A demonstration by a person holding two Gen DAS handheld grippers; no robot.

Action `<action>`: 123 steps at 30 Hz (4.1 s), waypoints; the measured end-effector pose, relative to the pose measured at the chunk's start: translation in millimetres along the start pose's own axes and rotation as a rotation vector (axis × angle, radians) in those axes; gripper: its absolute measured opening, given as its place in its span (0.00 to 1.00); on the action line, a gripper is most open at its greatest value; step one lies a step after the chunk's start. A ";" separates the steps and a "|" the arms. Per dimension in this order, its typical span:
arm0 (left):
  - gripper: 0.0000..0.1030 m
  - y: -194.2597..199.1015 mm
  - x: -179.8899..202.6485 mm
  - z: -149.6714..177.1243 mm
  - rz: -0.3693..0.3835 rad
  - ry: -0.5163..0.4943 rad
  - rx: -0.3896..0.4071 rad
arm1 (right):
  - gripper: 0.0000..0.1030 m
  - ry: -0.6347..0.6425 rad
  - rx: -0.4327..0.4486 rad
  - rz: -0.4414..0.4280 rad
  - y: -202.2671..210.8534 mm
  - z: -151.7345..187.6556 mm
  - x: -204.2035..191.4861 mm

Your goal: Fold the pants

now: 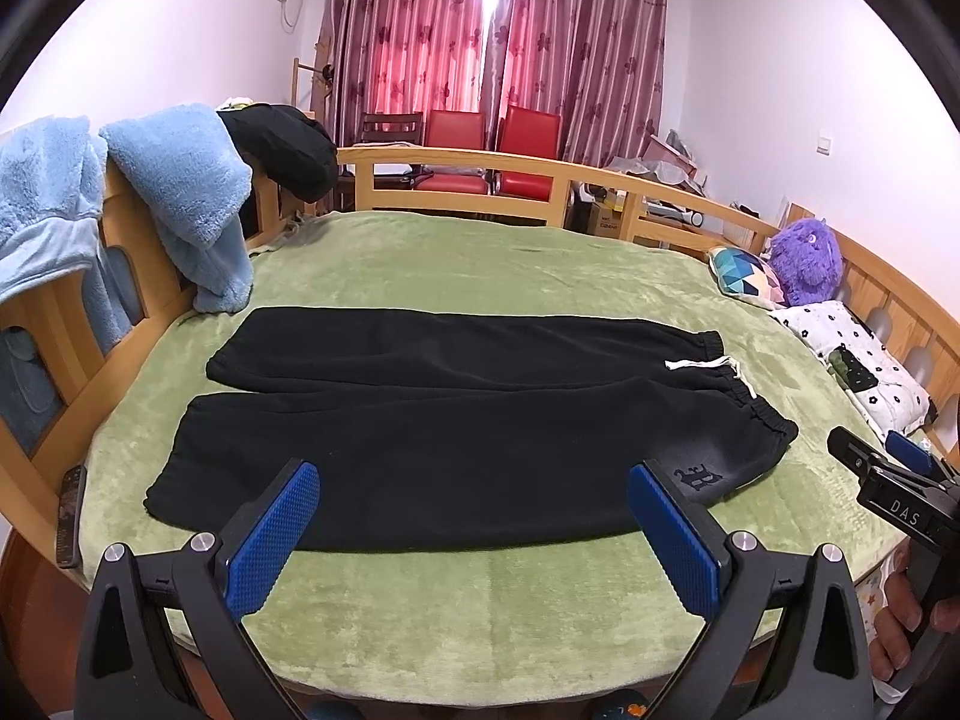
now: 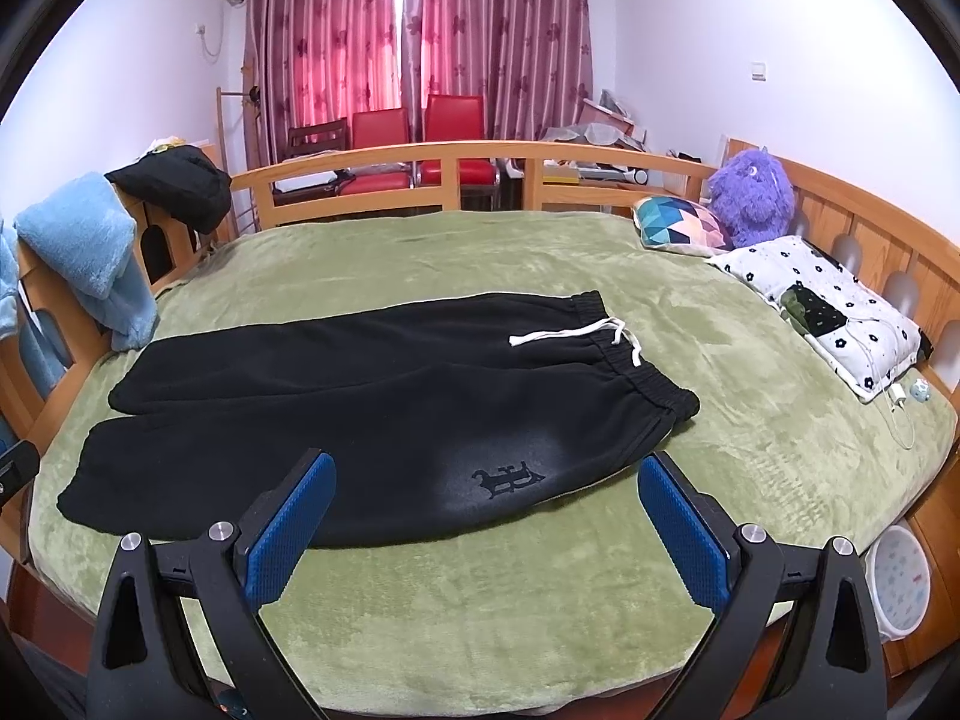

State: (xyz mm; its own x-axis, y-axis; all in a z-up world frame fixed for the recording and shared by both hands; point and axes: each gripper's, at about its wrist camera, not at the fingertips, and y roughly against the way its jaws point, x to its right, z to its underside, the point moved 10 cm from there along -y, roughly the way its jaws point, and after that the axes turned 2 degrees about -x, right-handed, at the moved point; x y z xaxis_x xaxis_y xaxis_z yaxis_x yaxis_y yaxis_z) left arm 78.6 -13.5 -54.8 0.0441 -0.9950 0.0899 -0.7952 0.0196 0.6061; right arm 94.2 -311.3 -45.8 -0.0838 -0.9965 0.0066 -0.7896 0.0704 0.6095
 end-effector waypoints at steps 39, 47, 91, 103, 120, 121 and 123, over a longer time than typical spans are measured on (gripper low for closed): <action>1.00 -4.3 -6.0 0.0 0.016 0.007 -0.007 | 0.97 0.022 -0.004 -0.007 -3.6 0.7 -8.9; 1.00 -6.0 -5.4 1.0 0.038 0.017 -0.006 | 0.99 0.041 0.023 0.002 -6.2 2.9 -12.5; 0.93 -209.9 -192.9 134.2 -0.014 0.502 -0.237 | 0.73 -0.354 -0.250 -0.024 -254.1 94.1 122.6; 0.67 -245.0 -195.7 110.1 -0.051 0.523 -0.191 | 0.75 -0.385 -0.272 -0.042 -322.8 62.2 118.6; 0.08 -185.2 -171.0 106.3 0.032 0.395 -0.174 | 0.09 -0.458 -0.143 0.045 -219.1 90.6 177.3; 0.08 -179.8 -169.1 110.0 0.039 0.387 -0.179 | 0.09 -0.457 -0.143 0.042 -212.1 95.1 180.8; 0.08 -170.0 -165.6 119.8 0.057 0.370 -0.191 | 0.09 -0.450 -0.139 0.051 -195.1 102.8 187.9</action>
State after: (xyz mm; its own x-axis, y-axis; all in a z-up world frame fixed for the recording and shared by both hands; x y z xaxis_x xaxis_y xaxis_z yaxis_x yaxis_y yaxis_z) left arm 134.0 136.1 -267.4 0.2454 -0.8902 0.3838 -0.6774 0.1257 0.7248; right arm 170.0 -507.6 -245.0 -0.3999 -0.8709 -0.2856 -0.6910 0.0817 0.7182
